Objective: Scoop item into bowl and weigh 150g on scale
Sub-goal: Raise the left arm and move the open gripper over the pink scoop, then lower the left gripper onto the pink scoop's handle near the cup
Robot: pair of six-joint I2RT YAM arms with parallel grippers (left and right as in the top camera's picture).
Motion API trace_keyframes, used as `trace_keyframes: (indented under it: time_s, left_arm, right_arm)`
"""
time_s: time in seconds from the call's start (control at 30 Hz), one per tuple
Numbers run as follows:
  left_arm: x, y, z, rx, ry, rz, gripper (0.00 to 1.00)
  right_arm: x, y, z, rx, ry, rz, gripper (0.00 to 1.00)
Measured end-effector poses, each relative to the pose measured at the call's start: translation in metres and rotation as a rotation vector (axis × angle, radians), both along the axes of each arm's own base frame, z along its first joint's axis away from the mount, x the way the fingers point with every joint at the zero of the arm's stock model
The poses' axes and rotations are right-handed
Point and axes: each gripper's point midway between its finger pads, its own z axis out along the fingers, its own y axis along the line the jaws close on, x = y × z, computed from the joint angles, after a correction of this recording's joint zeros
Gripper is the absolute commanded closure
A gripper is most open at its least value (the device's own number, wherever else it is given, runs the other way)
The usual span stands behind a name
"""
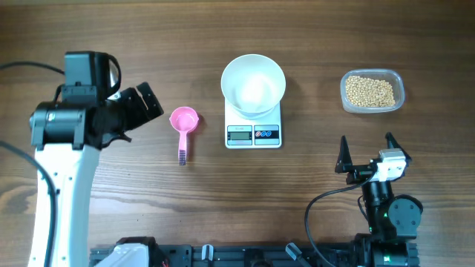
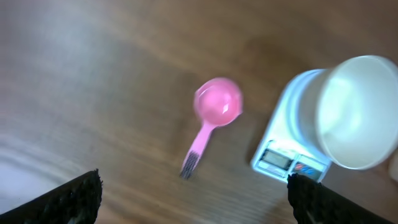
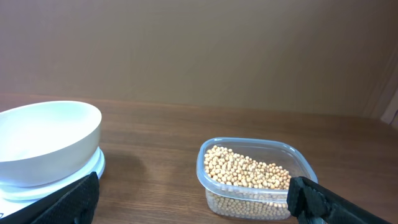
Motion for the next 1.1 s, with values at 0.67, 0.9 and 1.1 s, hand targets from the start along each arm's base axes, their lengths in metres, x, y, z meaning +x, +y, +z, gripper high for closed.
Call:
trace_keyframes:
  time_s: [0.67,0.9,1.1]
  left_arm:
    - [-0.015,-0.007,-0.072,-0.055,0.357,0.057,0.05]
    - [-0.019,-0.030,-0.114,-0.183,0.373,0.004,0.00]
    - [-0.031,-0.039,-0.144,-0.235,0.405,-0.012,0.00]
  right_arm:
    - [0.000,0.000,0.000,0.000,0.000,0.000,0.00]
    - [0.000,0.000,0.000,0.000,0.001,0.000,0.00]
    - [0.000,0.000,0.000,0.000,0.002,0.000,0.00]
